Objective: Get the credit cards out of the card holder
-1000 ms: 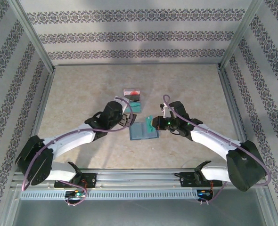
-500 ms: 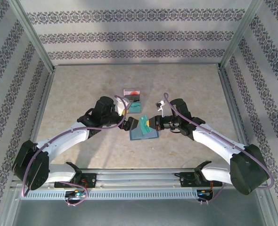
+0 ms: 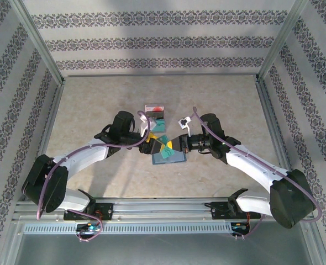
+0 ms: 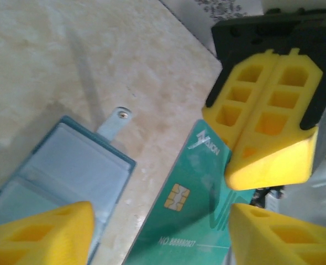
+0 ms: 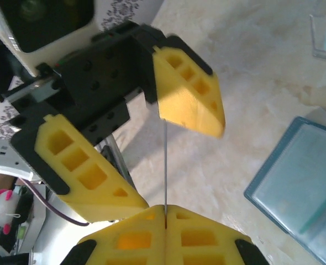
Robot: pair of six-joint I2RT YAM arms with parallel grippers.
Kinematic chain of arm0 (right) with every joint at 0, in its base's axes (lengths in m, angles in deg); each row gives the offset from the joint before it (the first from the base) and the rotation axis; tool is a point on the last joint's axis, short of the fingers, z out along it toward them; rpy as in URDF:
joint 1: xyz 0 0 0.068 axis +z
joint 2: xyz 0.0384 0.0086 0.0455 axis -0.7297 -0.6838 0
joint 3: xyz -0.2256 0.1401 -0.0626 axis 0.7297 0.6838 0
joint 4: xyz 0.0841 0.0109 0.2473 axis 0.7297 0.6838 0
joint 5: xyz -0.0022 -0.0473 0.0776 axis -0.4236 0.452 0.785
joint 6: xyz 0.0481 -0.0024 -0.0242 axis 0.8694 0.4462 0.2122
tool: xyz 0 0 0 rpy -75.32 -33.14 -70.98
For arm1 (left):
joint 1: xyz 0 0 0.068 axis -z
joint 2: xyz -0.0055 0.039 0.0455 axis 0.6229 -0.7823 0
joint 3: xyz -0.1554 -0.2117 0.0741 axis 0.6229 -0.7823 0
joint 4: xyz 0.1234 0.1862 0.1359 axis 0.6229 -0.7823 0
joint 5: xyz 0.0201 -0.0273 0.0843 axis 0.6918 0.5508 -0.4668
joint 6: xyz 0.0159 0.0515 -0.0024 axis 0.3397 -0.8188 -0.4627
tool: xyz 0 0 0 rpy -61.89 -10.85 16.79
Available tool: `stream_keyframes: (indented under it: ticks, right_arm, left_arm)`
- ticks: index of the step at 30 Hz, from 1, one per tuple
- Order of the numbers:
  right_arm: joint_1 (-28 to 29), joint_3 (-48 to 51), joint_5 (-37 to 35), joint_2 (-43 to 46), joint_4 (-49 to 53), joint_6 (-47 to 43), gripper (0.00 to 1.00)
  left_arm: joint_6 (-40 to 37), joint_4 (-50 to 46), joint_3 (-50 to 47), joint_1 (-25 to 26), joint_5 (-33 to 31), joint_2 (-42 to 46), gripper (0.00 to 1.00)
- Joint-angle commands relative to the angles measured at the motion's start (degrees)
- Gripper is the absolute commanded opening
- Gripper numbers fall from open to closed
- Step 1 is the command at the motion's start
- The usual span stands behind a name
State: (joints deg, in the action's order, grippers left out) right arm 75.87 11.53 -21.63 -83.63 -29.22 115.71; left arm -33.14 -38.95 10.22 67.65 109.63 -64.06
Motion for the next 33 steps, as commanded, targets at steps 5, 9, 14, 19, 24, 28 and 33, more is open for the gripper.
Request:
stream_keyframes:
  ticks: [5,9,14,19,24,28,33]
  right_arm:
    - [-0.2,-0.3,3.6,0.2,-5.2,-0.9,0.01]
    - [-0.4,0.3,3.2,0.1,-6.8,-0.6,0.05]
    - [-0.7,0.8,1.7,1.2,-7.5,-0.3,0.2]
    - [-1.6,3.2,-2.5,5.0,-8.5,0.6,0.52]
    - [-1.7,8.2,-9.0,11.2,-12.8,3.3,0.6]
    - [-1.1,12.9,-10.8,13.9,-21.6,8.2,0.6]
    - [2.3,15.4,-14.2,13.8,-30.3,10.0,0.59]
  left_arm:
    - [4.8,8.6,0.0,-0.6,9.3,0.2,0.33]
    - [7.1,11.2,-0.7,-0.7,10.6,0.6,0.13]
    - [10.1,14.8,-1.7,-0.7,11.1,1.1,0.0]
    - [13.0,20.1,-4.2,-0.8,6.9,4.1,0.0]
    - [17.5,28.7,-8.4,-0.8,-1.7,8.6,0.0]
    - [22.5,38.0,-11.8,-0.8,-6.6,10.6,0.0]
    - [29.3,49.2,-14.4,-0.8,-8.5,9.1,0.0]
